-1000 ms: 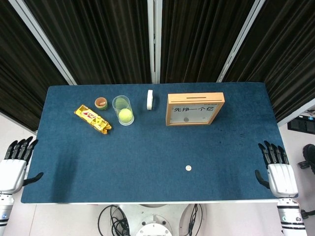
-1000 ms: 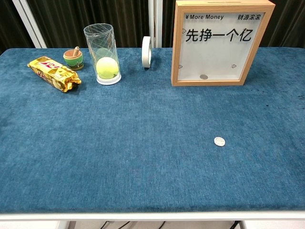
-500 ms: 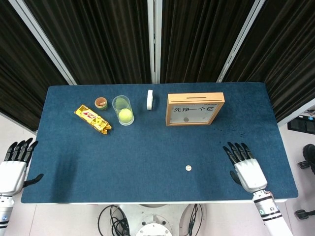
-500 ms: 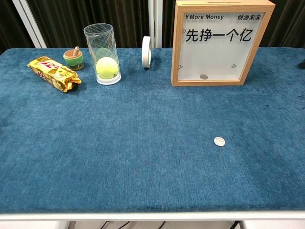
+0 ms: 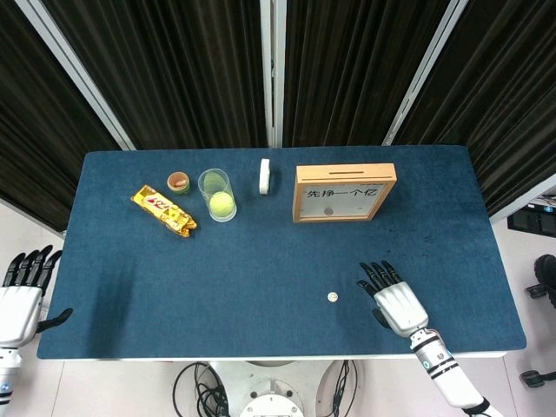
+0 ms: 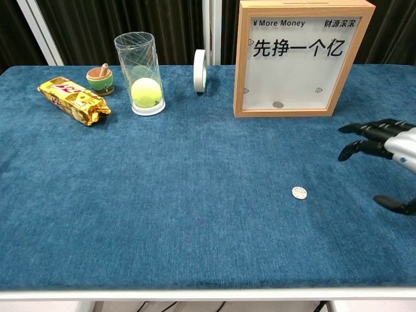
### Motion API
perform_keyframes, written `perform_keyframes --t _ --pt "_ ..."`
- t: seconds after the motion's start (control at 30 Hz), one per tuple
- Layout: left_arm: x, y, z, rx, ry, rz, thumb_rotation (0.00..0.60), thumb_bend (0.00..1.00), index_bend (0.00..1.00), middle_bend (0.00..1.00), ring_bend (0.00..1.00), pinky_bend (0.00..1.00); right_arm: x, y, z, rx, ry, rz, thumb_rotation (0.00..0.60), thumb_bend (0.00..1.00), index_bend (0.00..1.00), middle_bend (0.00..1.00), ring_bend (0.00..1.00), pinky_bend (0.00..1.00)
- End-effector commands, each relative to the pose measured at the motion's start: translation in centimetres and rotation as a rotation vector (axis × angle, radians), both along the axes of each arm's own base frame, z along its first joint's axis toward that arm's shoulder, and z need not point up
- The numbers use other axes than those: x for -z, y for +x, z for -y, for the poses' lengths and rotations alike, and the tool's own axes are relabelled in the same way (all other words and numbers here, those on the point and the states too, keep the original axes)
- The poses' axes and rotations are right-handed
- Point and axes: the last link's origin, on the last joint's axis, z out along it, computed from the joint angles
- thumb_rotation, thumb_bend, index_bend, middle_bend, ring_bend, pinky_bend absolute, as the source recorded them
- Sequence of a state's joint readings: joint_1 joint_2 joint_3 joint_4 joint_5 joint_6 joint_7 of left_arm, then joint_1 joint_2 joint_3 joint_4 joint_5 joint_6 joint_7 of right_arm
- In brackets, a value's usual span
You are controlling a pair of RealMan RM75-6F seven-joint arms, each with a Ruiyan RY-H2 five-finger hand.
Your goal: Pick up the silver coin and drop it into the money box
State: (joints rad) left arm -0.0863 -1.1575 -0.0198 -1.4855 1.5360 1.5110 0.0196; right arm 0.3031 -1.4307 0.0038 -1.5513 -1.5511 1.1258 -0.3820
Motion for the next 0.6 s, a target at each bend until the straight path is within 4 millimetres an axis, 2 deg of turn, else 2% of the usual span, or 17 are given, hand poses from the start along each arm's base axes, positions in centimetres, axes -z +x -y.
perform_keyframes --t 0.03,0.27,0.6 --pt "0.0 -0.1 -0.1 -0.002 0.001 0.002 0.6 0.12 0.05 0.0 0.0 0.0 0.6 0.2 0.3 -0.004 0.008 0.011 0.6 0.28 0.26 0.0 0.0 0.0" --pt "-0.3 -0.3 -0.3 0.002 0.008 0.002 0.6 0.12 0.05 0.0 0.0 0.0 2.5 1.5 0.9 -0.038 0.033 0.034 0.6 0.28 0.3 0.0 0.0 0.0" --pt "-0.6 -0.8 -0.3 -0.003 0.022 0.005 0.6 0.12 0.05 0.0 0.0 0.0 4.4 2.0 1.7 -0.031 0.052 0.048 0.6 0.28 0.34 0.0 0.0 0.0"
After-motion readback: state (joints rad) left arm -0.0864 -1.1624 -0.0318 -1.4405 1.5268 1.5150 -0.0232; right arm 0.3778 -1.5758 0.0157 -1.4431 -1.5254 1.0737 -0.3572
